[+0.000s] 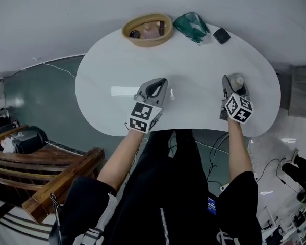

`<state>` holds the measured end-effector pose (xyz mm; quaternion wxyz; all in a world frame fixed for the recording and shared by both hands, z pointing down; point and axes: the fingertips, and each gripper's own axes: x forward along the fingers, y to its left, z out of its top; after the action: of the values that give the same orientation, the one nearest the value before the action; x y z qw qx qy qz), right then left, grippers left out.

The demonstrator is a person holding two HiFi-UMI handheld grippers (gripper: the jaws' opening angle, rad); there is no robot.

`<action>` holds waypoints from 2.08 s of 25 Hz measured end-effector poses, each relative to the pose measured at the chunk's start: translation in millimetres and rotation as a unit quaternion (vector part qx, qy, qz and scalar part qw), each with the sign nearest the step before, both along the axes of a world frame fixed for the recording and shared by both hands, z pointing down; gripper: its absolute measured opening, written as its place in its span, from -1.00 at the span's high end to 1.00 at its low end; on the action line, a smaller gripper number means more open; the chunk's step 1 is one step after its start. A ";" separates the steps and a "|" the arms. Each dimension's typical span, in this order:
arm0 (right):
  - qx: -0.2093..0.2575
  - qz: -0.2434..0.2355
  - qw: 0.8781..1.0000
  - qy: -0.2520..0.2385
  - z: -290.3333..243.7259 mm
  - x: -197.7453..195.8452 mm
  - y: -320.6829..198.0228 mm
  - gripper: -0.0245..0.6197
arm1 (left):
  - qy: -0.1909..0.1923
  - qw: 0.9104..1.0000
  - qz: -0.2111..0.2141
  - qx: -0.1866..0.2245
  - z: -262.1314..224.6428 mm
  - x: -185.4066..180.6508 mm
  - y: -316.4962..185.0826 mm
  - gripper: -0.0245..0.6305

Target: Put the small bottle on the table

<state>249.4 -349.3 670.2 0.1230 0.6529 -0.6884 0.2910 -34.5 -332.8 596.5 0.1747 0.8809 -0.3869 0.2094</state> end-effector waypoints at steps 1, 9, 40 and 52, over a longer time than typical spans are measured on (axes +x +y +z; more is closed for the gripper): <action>-0.004 -0.002 1.000 0.004 4.7 0.4 -3.2 -0.11 | -0.002 1.000 -0.003 -0.003 2.1 -2.6 -0.3 0.93; -0.020 -0.007 0.999 0.032 27.1 6.2 -21.8 -0.11 | -0.015 0.999 -0.024 -0.018 12.4 -21.4 -2.7 0.93; -0.012 -0.001 0.994 0.111 9.6 0.9 3.2 -0.09 | 0.000 1.000 -0.020 -0.013 0.9 -35.9 1.6 0.93; 0.042 -0.024 0.992 0.115 -51.1 -37.2 51.4 0.74 | 0.014 0.999 -0.011 0.035 -43.6 -32.8 7.5 0.93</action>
<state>212.2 -297.8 619.1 0.1813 0.6702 -0.6964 0.1818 -67.3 -325.2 552.9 0.1513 0.8850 -0.4009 0.1820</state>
